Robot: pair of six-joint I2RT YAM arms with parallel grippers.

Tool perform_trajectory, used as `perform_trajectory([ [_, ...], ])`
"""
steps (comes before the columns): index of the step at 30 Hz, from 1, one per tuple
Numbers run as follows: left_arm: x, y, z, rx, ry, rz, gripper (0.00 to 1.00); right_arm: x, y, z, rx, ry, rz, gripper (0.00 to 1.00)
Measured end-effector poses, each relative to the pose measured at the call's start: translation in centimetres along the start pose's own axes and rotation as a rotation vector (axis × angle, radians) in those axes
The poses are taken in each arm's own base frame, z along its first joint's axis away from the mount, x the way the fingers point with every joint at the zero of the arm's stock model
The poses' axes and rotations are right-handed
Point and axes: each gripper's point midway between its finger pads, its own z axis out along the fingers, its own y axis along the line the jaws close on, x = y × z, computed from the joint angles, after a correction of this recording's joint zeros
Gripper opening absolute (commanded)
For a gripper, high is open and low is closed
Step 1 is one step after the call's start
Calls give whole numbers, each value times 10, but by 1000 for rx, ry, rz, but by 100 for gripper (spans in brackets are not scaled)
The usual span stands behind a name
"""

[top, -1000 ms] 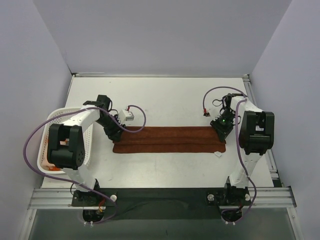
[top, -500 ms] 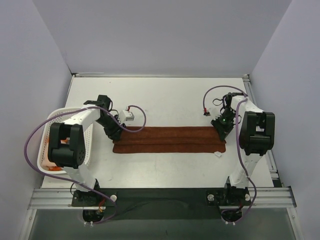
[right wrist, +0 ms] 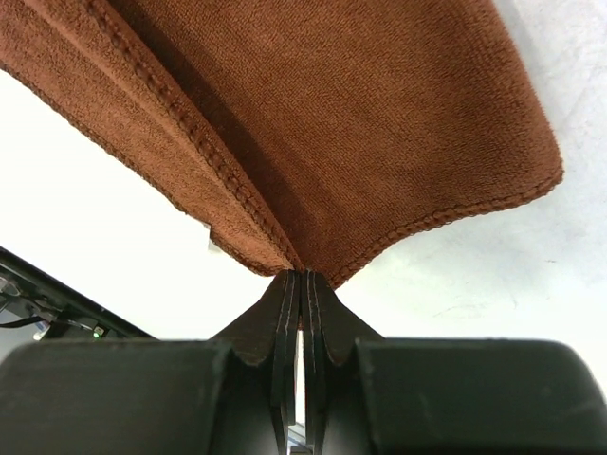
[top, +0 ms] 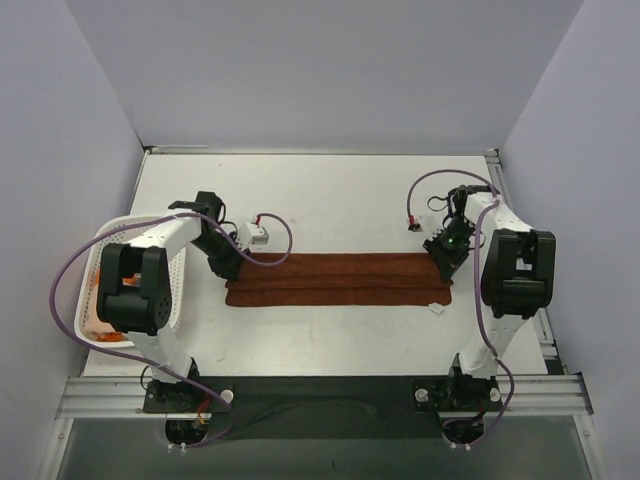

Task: Roll the towels
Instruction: Fold the towel

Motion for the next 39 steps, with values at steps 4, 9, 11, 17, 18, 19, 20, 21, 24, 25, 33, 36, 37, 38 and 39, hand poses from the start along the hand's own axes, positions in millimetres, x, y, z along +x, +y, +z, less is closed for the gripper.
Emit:
perform_trajectory([
  [4,0,-2,-2,1,1,5,0,2,2,1,-5,5,-5,0],
  [9,1,-7,-8,-9,-7,22,0,5,5,1,-8,7,-18,0],
  [11,4,-11,-9,-7,-5,31,0,5,5,0,-6,5,-20,0],
  [17,13,-22,-9,3,3,54,0,7,8,-3,4,-3,-24,0],
  [18,14,-24,-10,5,4,58,0,8,9,-4,5,-4,-28,0],
  [19,15,-25,-10,4,3,64,0,10,11,-4,6,-5,-32,0],
  [20,15,-26,-11,3,3,72,0,11,13,-5,6,-5,-37,0],
  [21,15,-26,-12,1,2,79,0,13,15,-5,8,-6,-43,0],
  [24,16,-27,-14,-5,2,94,0,19,20,-4,8,-7,-59,0],
  [25,17,-27,-13,-5,4,97,0,21,22,-2,7,-6,-64,0],
  [33,39,-36,0,25,58,101,0,35,35,20,-15,29,-102,5],
  [36,44,-35,5,31,76,97,25,37,36,26,-13,39,-110,30],
  [37,46,-34,6,30,83,95,32,38,36,27,-10,44,-118,34],
  [38,47,-33,6,28,90,92,35,38,36,28,-8,49,-122,37],
  [39,48,-33,6,24,98,85,37,40,37,29,-10,55,-125,42],
])
